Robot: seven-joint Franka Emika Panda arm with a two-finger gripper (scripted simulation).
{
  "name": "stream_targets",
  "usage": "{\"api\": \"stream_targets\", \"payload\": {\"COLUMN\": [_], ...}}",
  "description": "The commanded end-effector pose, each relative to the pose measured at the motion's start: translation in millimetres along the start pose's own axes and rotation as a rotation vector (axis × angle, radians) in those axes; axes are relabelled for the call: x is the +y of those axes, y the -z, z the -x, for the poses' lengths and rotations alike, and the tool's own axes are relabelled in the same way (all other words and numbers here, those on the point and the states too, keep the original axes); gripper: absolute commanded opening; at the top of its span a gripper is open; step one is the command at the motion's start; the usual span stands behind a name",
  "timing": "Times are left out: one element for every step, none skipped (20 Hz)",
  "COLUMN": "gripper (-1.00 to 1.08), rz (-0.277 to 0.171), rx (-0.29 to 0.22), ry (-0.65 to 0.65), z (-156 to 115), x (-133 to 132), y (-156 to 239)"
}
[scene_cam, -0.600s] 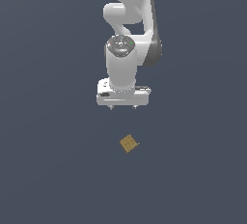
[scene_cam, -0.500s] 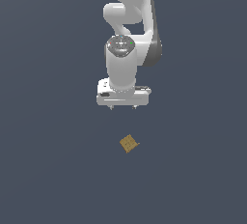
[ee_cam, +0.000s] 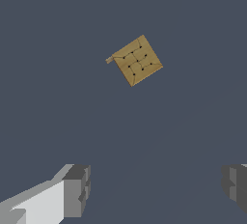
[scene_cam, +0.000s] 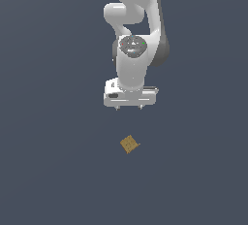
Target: Pick up the object and move it to a goal position.
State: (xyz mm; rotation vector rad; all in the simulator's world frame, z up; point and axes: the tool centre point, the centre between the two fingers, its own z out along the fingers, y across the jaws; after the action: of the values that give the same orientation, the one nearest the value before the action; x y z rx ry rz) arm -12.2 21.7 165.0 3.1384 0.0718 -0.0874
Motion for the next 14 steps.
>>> {"api": "stream_targets", "payload": {"gripper": [1.00, 1.00, 1.00, 1.00, 1.00, 1.00, 1.00, 1.00, 1.00, 1.00, 1.00, 1.00, 1.00, 1.00], "rz": [0.002, 0.001, 0.001, 0.000, 0.000, 0.000, -0.001, -0.001, -0.002, -0.003, -0.004, -0.004, -0.005, -0.006], "rx": [-0.001, 0.000, 0.000, 0.000, 0.000, 0.001, 0.001, 0.001, 0.002, 0.002, 0.003, 0.004, 0.004, 0.005], "ry": [0.003, 0.001, -0.003, -0.007, -0.012, -0.019, -0.027, -0.037, -0.048, -0.061, -0.075, -0.091, -0.108, -0.126], "z": [0.2, 0.0, -0.3, -0.8, -1.5, -2.4, -3.4, -4.6, -6.0, -7.5, -9.2, -11.1, -13.2, -15.4], "x": [-0.8, -0.2, 0.0, 0.2, 0.2, 0.1, 0.0, -0.1, -0.2, -0.1, -0.1, 0.0, 0.0, -0.1], "y": [0.2, 0.1, -0.2, -0.5, -0.9, -1.5, -2.1, -2.9, -3.8, -4.8, -6.0, -7.2, -8.6, -10.1]}}
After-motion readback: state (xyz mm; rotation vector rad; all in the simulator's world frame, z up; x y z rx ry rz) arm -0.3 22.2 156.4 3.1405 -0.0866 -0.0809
